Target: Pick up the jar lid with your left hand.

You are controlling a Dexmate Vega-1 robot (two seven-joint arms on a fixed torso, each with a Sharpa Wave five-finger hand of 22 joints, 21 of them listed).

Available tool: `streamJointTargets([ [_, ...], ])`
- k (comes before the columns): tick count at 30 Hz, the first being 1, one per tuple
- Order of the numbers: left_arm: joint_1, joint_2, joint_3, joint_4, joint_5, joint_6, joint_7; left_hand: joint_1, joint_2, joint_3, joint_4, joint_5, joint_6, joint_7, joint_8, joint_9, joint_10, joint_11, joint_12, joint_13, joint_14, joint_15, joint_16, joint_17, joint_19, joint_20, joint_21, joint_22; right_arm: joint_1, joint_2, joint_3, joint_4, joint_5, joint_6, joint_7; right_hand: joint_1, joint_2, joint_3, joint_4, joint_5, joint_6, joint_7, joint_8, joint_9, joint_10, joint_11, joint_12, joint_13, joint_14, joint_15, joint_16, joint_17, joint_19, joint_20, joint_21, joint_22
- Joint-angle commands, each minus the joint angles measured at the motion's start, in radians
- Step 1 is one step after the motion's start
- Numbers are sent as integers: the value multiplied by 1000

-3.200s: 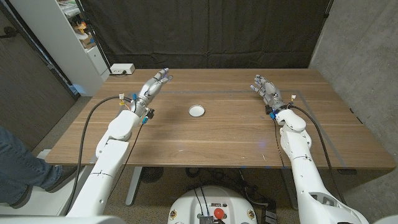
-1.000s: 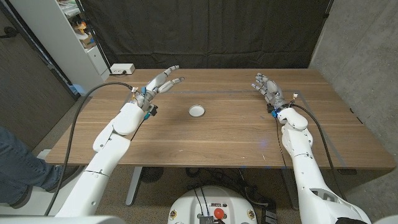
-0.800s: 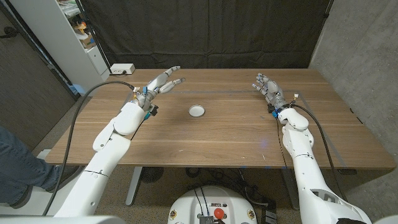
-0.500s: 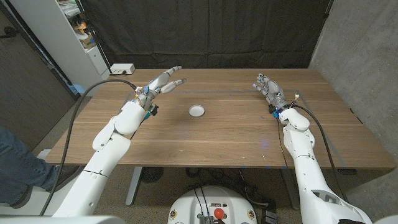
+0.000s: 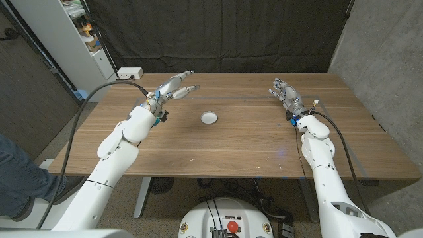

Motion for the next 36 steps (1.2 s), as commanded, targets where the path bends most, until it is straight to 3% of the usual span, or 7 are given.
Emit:
streamJointTargets([
  [1, -3, 18, 12, -12, 49, 12, 7, 17, -7, 4, -8, -4, 18, -3, 7, 5, 16, 1, 9, 3, 16, 2, 7, 3, 11, 0, -4, 3, 5, -2, -3, 3, -3, 1, 1, -4, 4, -6, 0, 7, 8, 1, 8, -1, 6, -2, -1, 3, 6, -1, 9, 0, 7, -2, -6, 6],
  [20, -12, 40, 36, -39, 127, 43, 11, 69, -84, -15, -6, 2, 105, -22, 21, 7, 101, -20, 31, 3, 117, -20, 23, 4, 94, -2, -16, 4, 11, 0, 4, 14, 0, 3, 1, -4, 4, -9, -1, 7, 10, -1, 9, -1, 6, -4, -2, 2, 9, -1, 10, -4, 10, 1, -9, 6],
  [36, -17, 73, 62, -69, 221, 89, 0, 90, -125, -27, -11, 9, 99, -36, 10, 7, 108, -23, 27, 3, 129, -21, 16, 4, 141, 37, -16, 4, 18, -1, 9, 23, 1, 4, 3, -6, 3, -12, -1, 7, 11, -4, 9, -2, 5, -4, -2, 2, 11, -1, 11, -6, 14, 4, -10, 6],
])
